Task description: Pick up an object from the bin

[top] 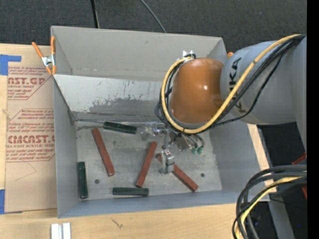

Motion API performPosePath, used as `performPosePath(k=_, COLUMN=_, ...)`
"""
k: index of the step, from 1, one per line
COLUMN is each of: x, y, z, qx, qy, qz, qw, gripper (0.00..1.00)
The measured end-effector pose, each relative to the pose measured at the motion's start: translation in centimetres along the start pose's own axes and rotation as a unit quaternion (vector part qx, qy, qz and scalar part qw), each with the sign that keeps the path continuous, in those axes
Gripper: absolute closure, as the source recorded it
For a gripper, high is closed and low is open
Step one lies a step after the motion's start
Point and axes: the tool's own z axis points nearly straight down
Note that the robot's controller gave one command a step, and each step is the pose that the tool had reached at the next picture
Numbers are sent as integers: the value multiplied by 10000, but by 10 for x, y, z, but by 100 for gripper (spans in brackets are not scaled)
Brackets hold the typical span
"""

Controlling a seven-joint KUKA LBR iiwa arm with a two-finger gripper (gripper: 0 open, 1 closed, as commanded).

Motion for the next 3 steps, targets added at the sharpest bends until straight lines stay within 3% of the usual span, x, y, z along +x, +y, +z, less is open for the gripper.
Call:
performPosePath(k=1, x=-8, y=-18, z=84, qx=-16, qy=26, qz=-1481, qw=9890, gripper=100)
performPosePath(k=2, x=-8, y=-18, z=84, qx=-17, qy=26, qz=-1481, qw=9890, gripper=100)
performPosePath(k=3, x=-31, y=-24, z=-73, qx=-8, qy=0, qz=-1498, qw=9887, gripper=100)
